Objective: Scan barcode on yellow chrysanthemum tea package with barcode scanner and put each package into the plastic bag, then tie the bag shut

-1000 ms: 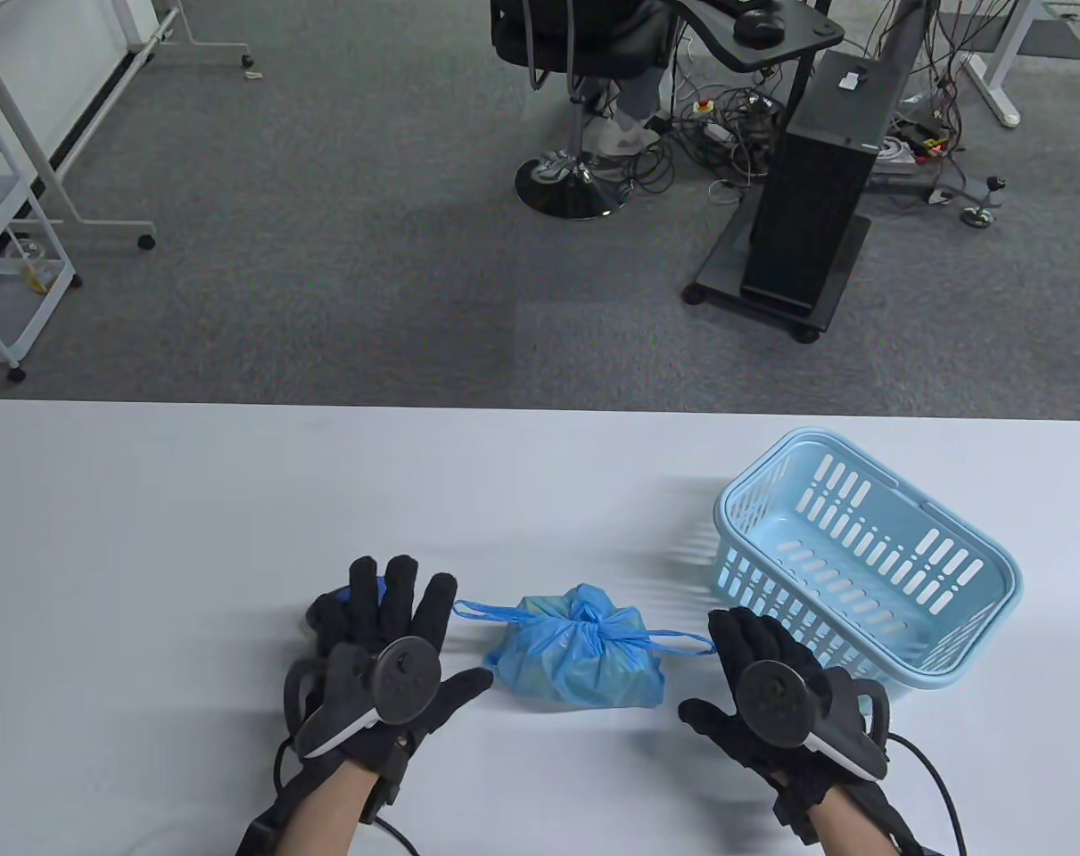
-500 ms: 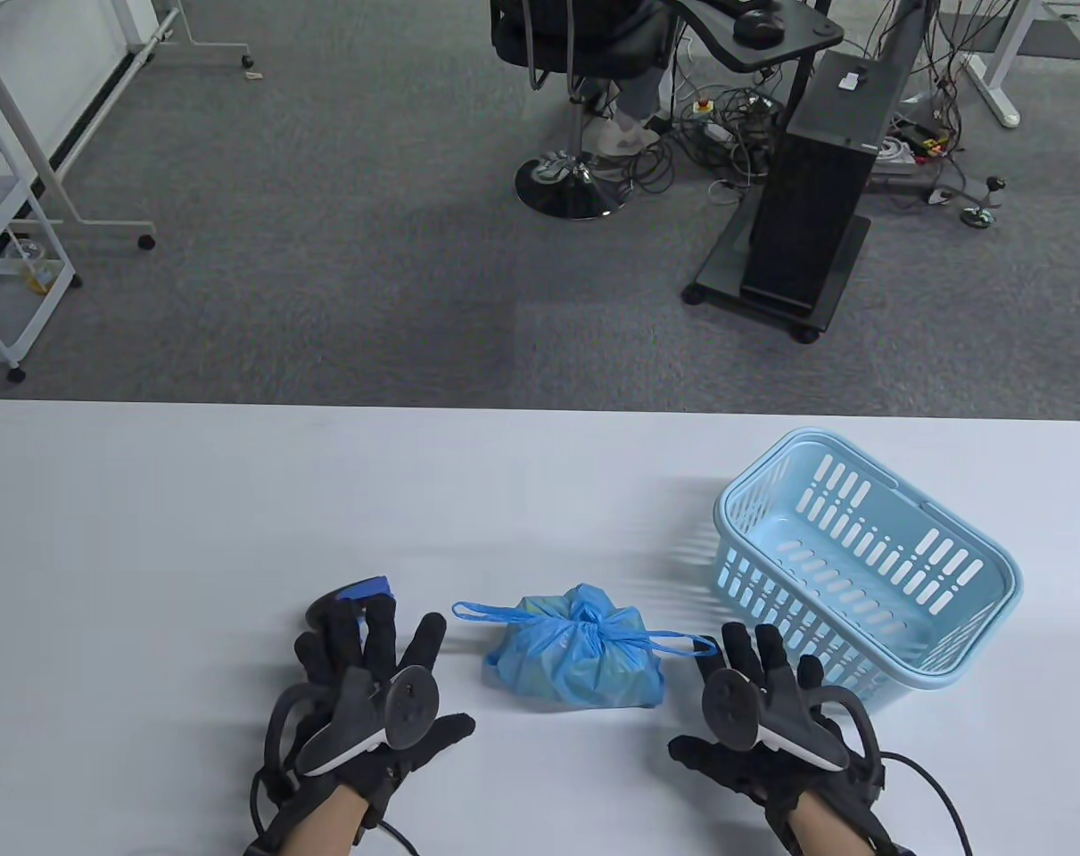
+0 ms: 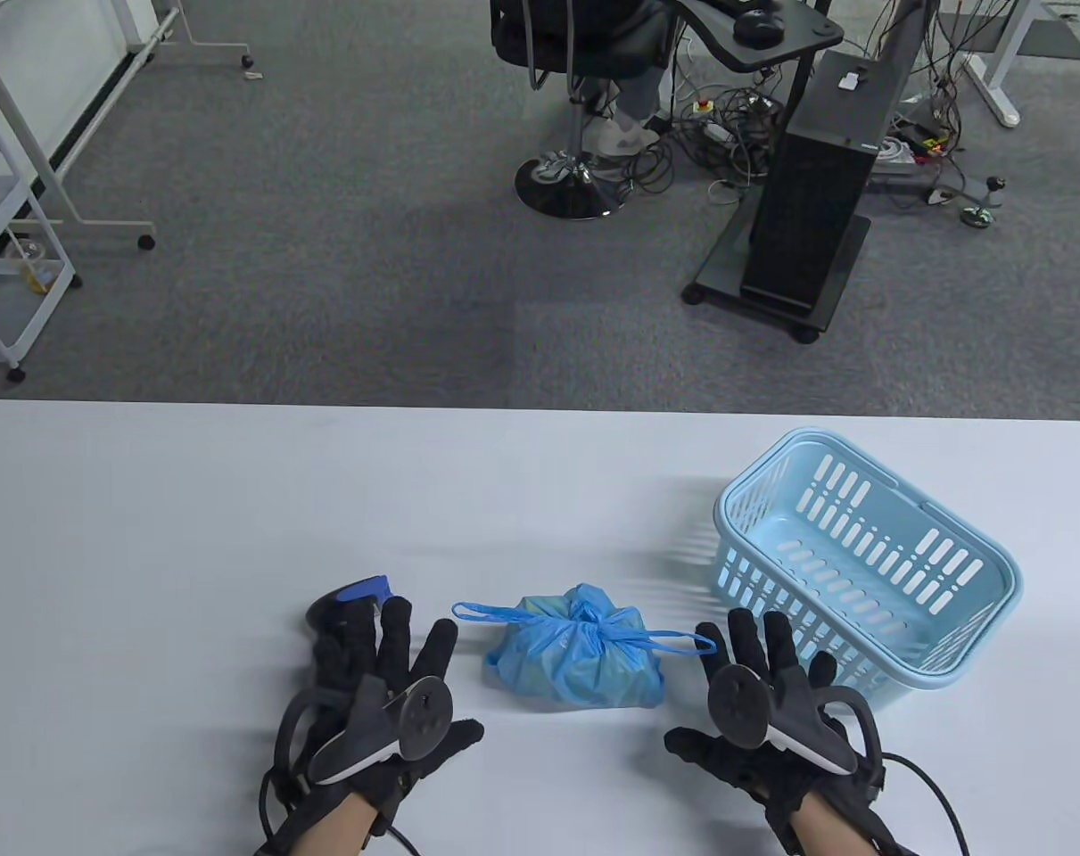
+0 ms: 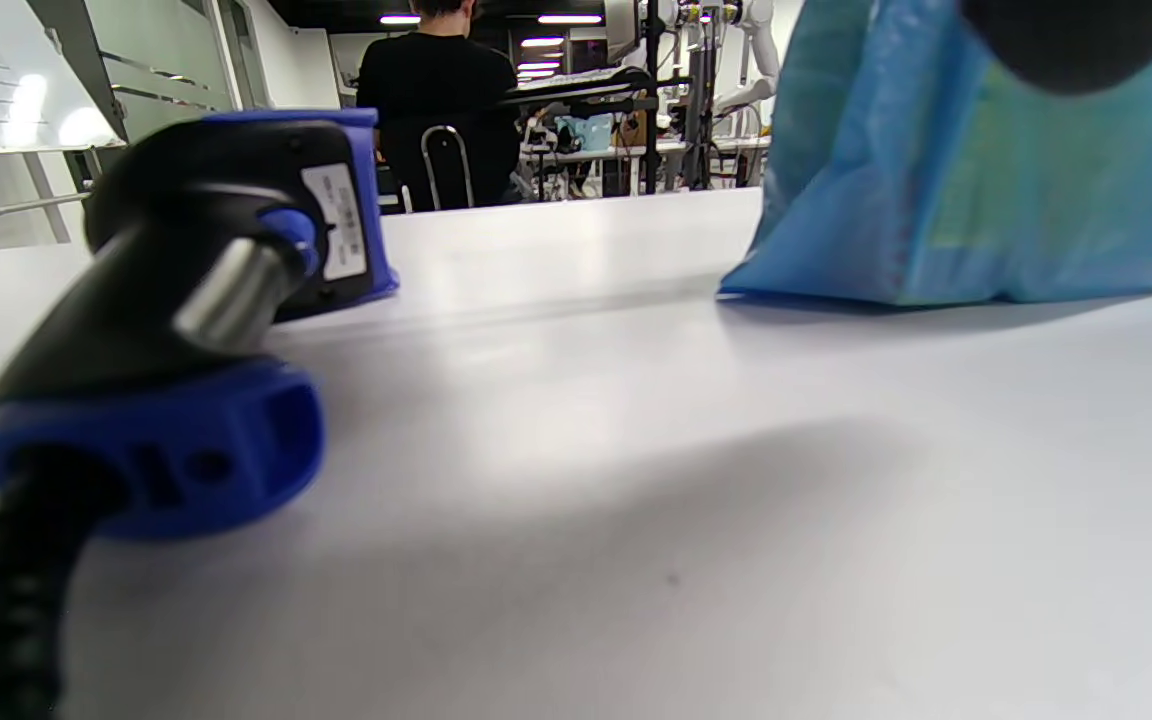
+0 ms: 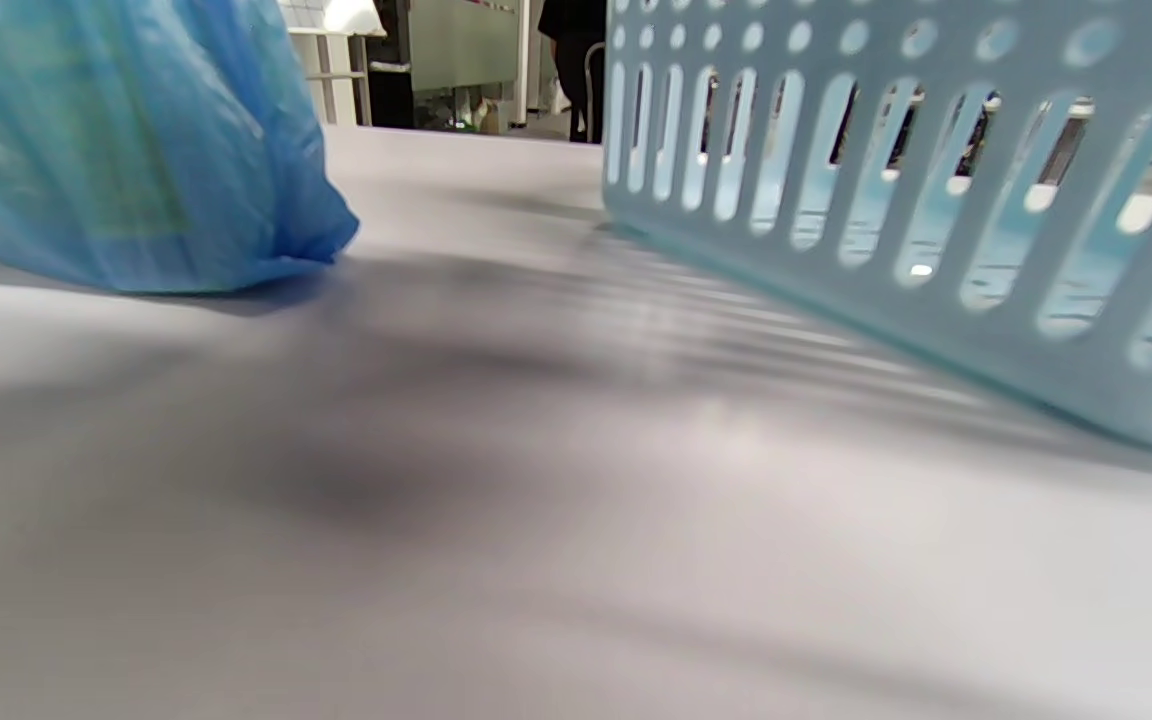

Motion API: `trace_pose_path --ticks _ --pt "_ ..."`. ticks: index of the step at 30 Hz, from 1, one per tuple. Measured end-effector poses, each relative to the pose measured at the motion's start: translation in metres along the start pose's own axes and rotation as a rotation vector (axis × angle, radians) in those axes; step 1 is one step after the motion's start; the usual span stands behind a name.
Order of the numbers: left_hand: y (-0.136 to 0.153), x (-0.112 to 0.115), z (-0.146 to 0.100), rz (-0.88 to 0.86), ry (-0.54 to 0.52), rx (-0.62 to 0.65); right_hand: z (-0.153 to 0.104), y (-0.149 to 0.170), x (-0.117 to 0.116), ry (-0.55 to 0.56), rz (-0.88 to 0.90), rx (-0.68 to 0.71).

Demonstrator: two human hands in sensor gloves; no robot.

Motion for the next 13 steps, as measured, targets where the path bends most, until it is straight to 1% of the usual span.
trace_pose_path --ticks 13 --pt "-0.0063 0.0024 0.0018 0.026 0.025 0.013 0.0007 0.0037 -0.0012 -0.031 -0.007 -0.018"
Point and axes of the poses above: the tracker on the back of each hand, its own y axis roughly to the little-finger side, its own z axis roughly from the wrist to the fingertips, x = y × z, the point moved 2 cm from there along z, roughly from the wrist to the fingertips, and after that the axes turned 11 degrees about -y, right-handed, at the moved point
